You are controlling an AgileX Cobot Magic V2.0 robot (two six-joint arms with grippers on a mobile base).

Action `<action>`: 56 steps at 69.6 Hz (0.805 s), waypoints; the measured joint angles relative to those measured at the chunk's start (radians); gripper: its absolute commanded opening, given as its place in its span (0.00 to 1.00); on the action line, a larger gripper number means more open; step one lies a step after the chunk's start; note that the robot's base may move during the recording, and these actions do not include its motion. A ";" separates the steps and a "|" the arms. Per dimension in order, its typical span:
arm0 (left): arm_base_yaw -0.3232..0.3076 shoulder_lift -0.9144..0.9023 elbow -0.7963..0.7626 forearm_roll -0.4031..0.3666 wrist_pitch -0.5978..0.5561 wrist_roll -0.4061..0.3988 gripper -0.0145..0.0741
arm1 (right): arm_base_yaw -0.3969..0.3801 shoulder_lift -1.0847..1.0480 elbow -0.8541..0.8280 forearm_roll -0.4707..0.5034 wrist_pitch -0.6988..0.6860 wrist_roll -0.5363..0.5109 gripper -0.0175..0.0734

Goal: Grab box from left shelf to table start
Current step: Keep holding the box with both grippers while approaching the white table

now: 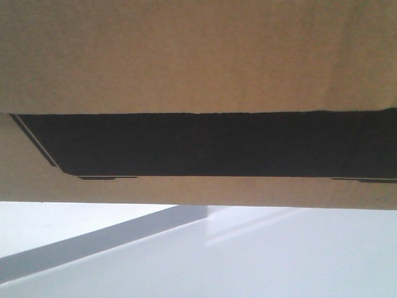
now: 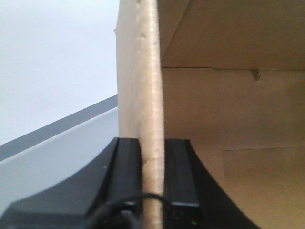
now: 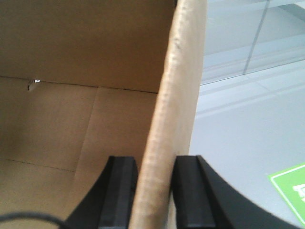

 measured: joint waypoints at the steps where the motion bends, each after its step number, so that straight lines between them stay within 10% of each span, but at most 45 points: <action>1: 0.000 0.002 0.000 0.000 0.000 0.000 0.05 | 0.000 0.000 0.000 0.000 0.000 0.000 0.25; 56: 0.000 0.013 0.000 -0.005 0.000 0.000 0.05 | -0.002 0.006 0.000 -0.008 0.002 0.000 0.25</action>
